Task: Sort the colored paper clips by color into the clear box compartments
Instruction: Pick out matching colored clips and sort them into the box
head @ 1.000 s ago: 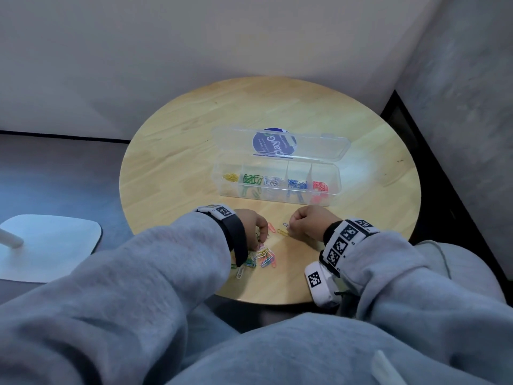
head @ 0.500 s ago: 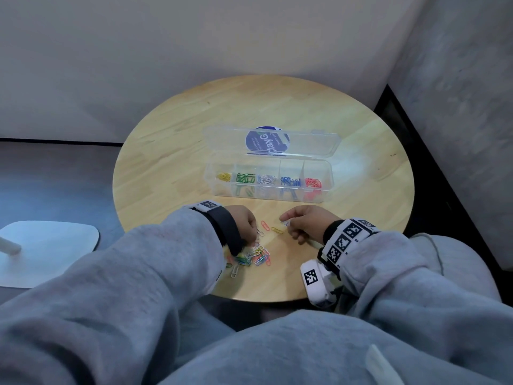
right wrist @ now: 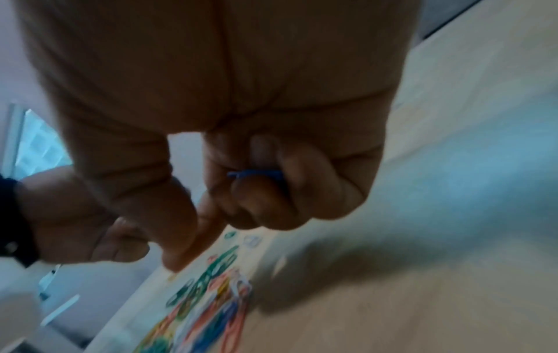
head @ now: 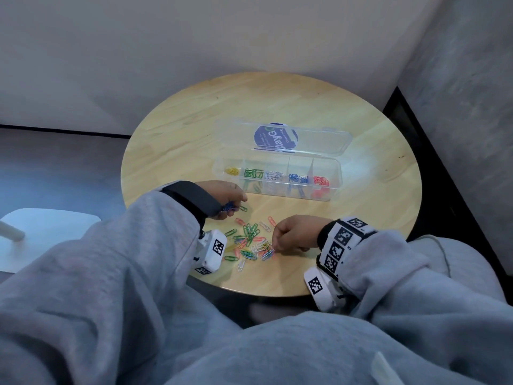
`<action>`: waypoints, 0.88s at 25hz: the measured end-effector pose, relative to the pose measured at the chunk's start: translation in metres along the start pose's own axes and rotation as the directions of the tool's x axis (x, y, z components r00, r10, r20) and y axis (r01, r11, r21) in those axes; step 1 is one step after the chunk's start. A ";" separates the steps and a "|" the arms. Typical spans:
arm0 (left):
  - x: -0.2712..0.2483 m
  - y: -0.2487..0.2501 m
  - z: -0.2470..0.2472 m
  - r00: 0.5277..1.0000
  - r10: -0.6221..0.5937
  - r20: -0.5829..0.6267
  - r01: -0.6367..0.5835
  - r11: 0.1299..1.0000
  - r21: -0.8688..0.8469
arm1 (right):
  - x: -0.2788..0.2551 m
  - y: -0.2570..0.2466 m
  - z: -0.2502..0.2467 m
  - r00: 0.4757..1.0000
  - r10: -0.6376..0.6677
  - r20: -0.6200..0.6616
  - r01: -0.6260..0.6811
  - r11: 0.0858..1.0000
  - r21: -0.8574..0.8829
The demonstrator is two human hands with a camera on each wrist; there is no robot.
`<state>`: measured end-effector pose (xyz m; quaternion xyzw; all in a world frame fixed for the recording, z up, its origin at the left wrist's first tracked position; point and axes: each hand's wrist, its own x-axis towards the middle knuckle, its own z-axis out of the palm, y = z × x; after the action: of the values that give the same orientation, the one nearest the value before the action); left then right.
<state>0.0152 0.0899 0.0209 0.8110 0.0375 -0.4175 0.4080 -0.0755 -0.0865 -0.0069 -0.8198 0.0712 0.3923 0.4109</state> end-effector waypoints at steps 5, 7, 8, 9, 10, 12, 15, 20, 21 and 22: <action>0.002 -0.014 0.004 0.997 -0.072 -0.037 0.076 0.986 0.148 | -0.002 -0.007 0.020 0.994 -0.055 -0.099 0.021 0.949 -0.313; 0.002 -0.015 0.010 0.998 -0.062 -0.032 0.069 0.960 0.273 | 0.001 -0.008 0.020 0.975 -0.079 -0.207 -0.001 0.933 -0.360; 0.003 -0.016 0.012 0.998 -0.051 -0.027 0.058 0.928 0.367 | 0.003 -0.008 0.019 0.970 -0.084 -0.230 -0.007 0.930 -0.367; 0.004 -0.018 0.013 0.999 -0.037 -0.026 0.045 0.879 0.475 | 0.005 -0.007 0.019 0.968 -0.086 -0.237 -0.008 0.929 -0.369; 0.005 -0.021 0.014 0.999 -0.006 -0.033 0.024 0.817 0.576 | 0.006 -0.007 0.019 0.968 -0.087 -0.234 -0.007 0.927 -0.374; 0.007 -0.027 0.015 0.998 0.047 -0.049 0.002 0.705 0.710 | 0.009 -0.006 0.022 0.968 -0.104 -0.229 0.006 0.919 -0.395; 0.010 -0.032 0.017 1.000 0.031 -0.003 -0.016 0.601 0.799 | 0.013 -0.006 0.022 0.955 -0.135 -0.266 0.010 0.905 -0.424; 0.012 -0.028 0.018 0.994 0.105 0.039 -0.092 0.571 0.816 | 0.015 -0.007 0.020 0.943 -0.121 -0.310 -0.036 0.889 -0.456; 0.012 -0.029 0.018 0.991 0.130 0.033 -0.103 0.575 0.811 | 0.014 -0.007 0.021 0.941 -0.118 -0.317 -0.040 0.892 -0.450; 0.012 -0.029 0.019 0.986 0.160 0.035 -0.122 0.573 0.810 | 0.014 -0.007 0.021 0.939 -0.116 -0.323 -0.042 0.895 -0.445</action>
<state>-0.0006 0.0925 -0.0118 0.9166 -0.2126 -0.3378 0.0251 -0.0754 -0.0637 -0.0194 -0.9485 0.0338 0.2422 0.2013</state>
